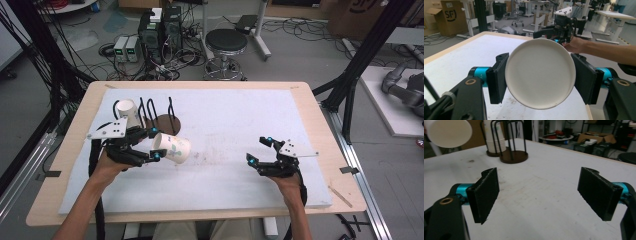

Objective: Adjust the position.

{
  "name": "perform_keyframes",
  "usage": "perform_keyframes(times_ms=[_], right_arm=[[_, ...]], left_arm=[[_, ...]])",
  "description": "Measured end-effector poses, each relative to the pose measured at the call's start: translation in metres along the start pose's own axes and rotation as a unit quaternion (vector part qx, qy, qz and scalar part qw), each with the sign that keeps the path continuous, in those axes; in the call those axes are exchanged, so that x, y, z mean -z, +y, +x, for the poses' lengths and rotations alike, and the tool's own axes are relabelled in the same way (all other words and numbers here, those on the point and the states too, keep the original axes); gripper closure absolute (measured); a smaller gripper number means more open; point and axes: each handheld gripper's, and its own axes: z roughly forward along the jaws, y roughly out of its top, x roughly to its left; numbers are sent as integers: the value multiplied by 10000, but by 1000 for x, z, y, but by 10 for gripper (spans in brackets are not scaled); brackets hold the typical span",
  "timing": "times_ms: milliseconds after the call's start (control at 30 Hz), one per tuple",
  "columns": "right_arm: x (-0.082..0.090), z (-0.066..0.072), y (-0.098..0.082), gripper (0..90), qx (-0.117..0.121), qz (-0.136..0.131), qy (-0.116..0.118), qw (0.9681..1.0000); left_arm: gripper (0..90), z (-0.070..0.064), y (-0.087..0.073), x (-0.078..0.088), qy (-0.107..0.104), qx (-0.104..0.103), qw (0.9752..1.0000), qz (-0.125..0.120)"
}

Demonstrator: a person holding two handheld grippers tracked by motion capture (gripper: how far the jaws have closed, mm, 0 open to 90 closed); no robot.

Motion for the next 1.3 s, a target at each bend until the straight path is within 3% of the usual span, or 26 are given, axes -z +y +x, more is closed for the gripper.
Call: perform_keyframes(times_ms=[300, 467, 600, 833, 1067, 1300], right_arm=[[-12, 8, 21, 180, 124, 93, 672, 9976], [-17, 10, 35, 180, 216, 83, 1177, 9928], [-21, 10, 41, 180, 233, 17, 1447, 9892], [-25, 12, 44, 180, 257, 24, 1670, 9856], [-29, 20, 68, 180, 519, 12, 1886, 9807], [-43, 27, 85, 180, 621, 70, 2143, 9748]], left_arm=[[345, 1, -6, -11, -70, 92, 9999, -54], [346, 1, -9, -14, -85, 124, 9998, -92], [346, 1, -10, -18, -66, 122, 9999, -70], [346, 0, -10, -21, -80, 151, 9997, -147], [346, -3, -11, -25, -98, 154, 9997, -191], [347, -4, -10, -29, -148, 174, 9995, -230]])
